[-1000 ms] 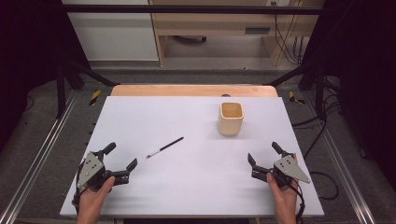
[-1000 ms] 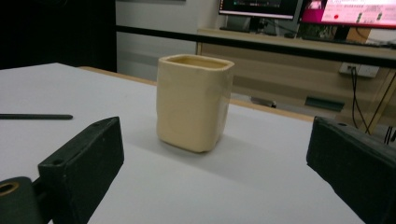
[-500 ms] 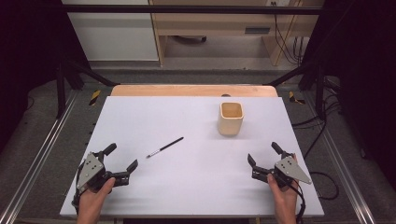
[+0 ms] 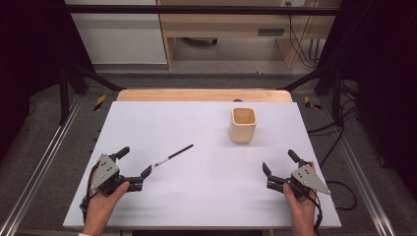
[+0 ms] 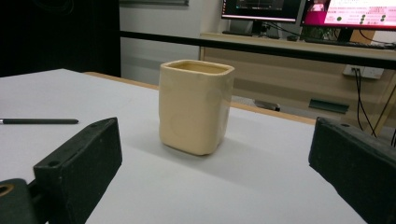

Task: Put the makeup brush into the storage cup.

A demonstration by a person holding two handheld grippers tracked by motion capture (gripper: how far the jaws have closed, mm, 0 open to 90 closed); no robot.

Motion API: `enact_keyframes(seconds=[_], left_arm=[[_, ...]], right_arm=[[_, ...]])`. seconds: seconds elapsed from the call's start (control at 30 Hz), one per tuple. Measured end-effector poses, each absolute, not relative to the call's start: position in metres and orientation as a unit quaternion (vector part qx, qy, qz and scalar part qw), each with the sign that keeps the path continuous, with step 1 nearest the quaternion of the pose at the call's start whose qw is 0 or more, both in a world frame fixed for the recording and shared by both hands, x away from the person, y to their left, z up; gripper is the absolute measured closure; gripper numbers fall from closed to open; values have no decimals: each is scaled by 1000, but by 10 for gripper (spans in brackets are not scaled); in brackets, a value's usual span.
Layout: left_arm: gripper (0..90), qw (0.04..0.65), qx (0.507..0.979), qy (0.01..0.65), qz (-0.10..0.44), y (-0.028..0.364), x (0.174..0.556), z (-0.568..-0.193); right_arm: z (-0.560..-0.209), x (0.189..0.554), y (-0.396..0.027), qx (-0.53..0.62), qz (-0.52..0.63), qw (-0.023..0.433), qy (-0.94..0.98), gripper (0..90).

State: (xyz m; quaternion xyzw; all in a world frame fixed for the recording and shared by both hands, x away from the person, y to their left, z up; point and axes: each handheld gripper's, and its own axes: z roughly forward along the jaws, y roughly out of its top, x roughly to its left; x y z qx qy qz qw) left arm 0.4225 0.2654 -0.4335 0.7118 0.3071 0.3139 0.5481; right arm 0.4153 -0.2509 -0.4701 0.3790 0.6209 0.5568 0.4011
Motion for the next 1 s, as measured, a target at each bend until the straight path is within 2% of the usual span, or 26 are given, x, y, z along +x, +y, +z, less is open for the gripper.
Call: enact_keyframes(seconds=[0.37,0.43,0.73,1.0], left_arm=[[17,499,760,282,307,247,440,-417],[17,492,769,286,291,243,443,-415],[20,447,806,271,279,229,461,-410],[20,427,822,267,265,218,474,-409]], right_arm=[[-470,414,-251,379,558,395,624,26],[-470,415,-252,381,558,395,623,26],[-469,414,-254,383,560,394,620,26],[-469,414,-254,383,558,395,622,26]])
